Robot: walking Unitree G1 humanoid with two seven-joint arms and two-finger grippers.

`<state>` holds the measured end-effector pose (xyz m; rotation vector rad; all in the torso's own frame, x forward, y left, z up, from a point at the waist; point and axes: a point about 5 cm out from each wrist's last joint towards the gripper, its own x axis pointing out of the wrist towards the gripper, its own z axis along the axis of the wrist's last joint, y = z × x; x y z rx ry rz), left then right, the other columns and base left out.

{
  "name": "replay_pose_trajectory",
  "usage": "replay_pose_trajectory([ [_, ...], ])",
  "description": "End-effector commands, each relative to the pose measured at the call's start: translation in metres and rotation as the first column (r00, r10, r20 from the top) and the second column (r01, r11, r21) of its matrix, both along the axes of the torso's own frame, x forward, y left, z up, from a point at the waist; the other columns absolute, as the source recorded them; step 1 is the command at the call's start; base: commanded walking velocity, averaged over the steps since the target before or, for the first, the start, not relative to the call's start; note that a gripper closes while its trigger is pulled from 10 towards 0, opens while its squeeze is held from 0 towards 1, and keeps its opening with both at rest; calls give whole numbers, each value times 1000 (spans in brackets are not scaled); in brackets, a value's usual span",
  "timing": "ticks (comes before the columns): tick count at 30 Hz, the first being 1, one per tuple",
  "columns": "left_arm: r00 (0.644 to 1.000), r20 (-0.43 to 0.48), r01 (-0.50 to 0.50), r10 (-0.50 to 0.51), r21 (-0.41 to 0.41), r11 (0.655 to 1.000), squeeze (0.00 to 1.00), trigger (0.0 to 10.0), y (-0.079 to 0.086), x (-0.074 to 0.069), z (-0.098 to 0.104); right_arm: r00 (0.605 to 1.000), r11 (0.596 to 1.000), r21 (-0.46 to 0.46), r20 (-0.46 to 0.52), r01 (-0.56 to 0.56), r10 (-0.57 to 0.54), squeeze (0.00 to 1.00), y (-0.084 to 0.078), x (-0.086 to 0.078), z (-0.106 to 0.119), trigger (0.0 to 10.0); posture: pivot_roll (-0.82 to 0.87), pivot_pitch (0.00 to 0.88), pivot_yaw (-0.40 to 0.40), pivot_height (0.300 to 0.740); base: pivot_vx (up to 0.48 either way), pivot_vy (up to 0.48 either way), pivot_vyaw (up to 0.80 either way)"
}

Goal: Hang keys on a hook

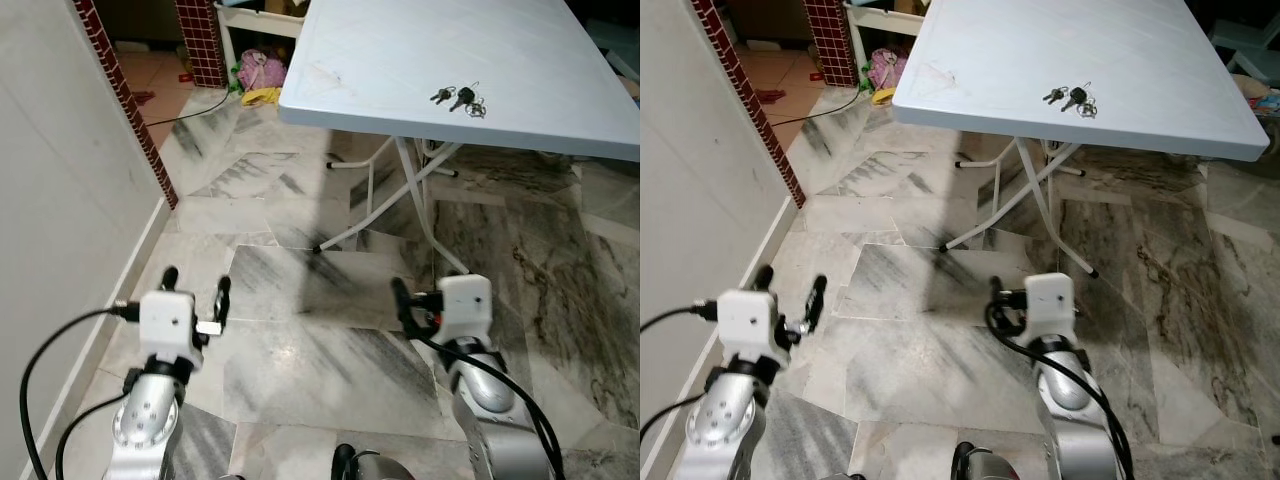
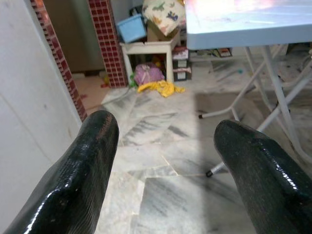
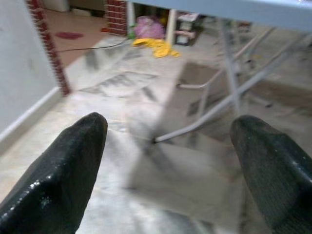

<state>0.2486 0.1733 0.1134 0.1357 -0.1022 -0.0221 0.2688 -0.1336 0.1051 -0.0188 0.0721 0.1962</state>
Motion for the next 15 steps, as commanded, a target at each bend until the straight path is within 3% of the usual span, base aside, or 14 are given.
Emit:
replay_pose_trajectory([
  [1, 999, -36, -34, 34, 4, 999, 0, 10000, 5, -2, -8, 1000, 999, 32, -7, -2, 2, 0, -3, 0, -1, 10000, 36, 114, -60, 740, 0, 0, 0],
  [4, 998, -24, -60, 61, 30, 998, 0, 10000, 8, -1, -6, 999, 1000, -17, 40, -9, 10, 0, 5, 5, 6, 10000, 57, 85, -68, 740, 0, 0, 0],
  [7, 998, -33, -58, 57, -19, 998, 0, 10000, 4, -3, -6, 999, 998, -60, 47, -14, 16, 0, 10, 5, 8, 10000, 62, 75, -63, 740, 0, 0, 0],
  [15, 999, -31, 19, -20, -19, 1000, 0, 10000, -9, 1, -3, 995, 999, -53, 103, -2, 7, 0, 12, 7, 20, 10000, 56, 101, -56, 740, 0, 0, 0],
])
